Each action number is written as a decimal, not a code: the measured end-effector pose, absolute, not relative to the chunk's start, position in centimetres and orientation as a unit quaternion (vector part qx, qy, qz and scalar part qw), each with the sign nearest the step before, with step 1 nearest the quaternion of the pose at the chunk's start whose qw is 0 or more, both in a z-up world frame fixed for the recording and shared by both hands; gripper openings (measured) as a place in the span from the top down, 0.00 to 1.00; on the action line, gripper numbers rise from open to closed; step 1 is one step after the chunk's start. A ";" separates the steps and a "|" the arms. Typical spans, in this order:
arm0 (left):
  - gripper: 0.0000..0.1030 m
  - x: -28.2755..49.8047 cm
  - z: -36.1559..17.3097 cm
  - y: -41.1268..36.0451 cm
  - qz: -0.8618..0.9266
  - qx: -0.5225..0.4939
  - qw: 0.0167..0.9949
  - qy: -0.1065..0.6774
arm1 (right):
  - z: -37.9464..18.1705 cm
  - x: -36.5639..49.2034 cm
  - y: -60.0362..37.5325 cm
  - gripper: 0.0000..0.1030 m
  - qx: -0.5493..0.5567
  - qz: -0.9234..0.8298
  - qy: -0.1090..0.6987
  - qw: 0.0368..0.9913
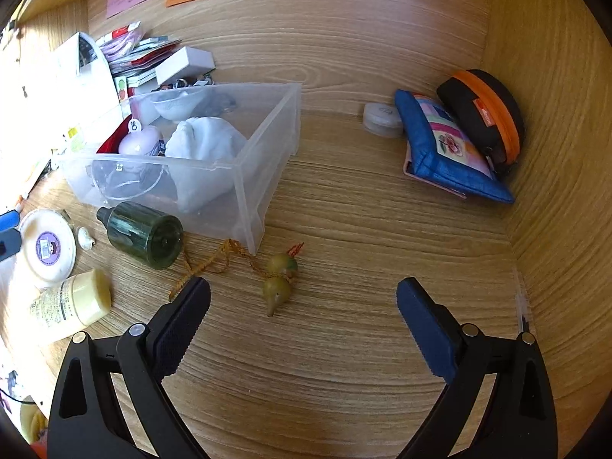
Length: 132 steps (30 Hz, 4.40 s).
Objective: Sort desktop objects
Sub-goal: 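Grasp the white cylindrical jar with the left tool while the right tool grasps the green gourds, then lift the white jar and green gourds and carry them toward the clear box, then lower the white jar into the clear box and open the left tool while the right tool releases the gourds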
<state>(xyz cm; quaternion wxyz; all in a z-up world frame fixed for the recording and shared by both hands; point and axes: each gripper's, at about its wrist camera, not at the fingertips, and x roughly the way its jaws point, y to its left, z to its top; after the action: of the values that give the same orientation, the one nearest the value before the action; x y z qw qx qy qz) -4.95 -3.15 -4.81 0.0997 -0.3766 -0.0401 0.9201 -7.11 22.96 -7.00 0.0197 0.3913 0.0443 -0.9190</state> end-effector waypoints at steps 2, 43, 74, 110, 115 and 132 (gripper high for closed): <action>0.02 -5.3 -5.2 -3.0 0.919 -0.382 0.091 -0.039 | -7.1 -7.4 22.7 0.06 0.394 -0.917 0.053 0.025; 0.35 -5.6 -5.9 -3.3 0.917 -0.382 0.106 -0.034 | -4.2 -6.5 21.9 0.81 0.356 -0.931 0.044 0.068; 0.35 -6.5 2.9 -6.8 0.951 -0.289 0.104 -0.044 | 6.4 -5.1 18.2 0.81 0.213 -0.971 0.038 0.105; 0.36 -16.6 2.6 -1.3 0.937 -0.319 0.141 -0.005 | 3.6 -13.9 18.6 0.81 0.247 -0.961 0.011 0.128; 0.36 -17.7 0.7 -0.2 0.931 -0.339 0.133 0.012 | 1.2 -15.3 18.4 0.81 0.280 -0.949 0.012 0.144; 0.36 -19.1 -2.3 0.8 0.923 -0.364 0.121 0.029 | -3.6 -17.6 16.0 0.81 0.361 -0.913 0.056 0.180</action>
<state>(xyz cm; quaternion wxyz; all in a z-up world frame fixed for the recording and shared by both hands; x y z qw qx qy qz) -19.12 0.80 -2.33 0.1210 -0.3641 0.0291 0.9230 -17.55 15.97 -3.59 0.1797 0.3608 0.0560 -0.9135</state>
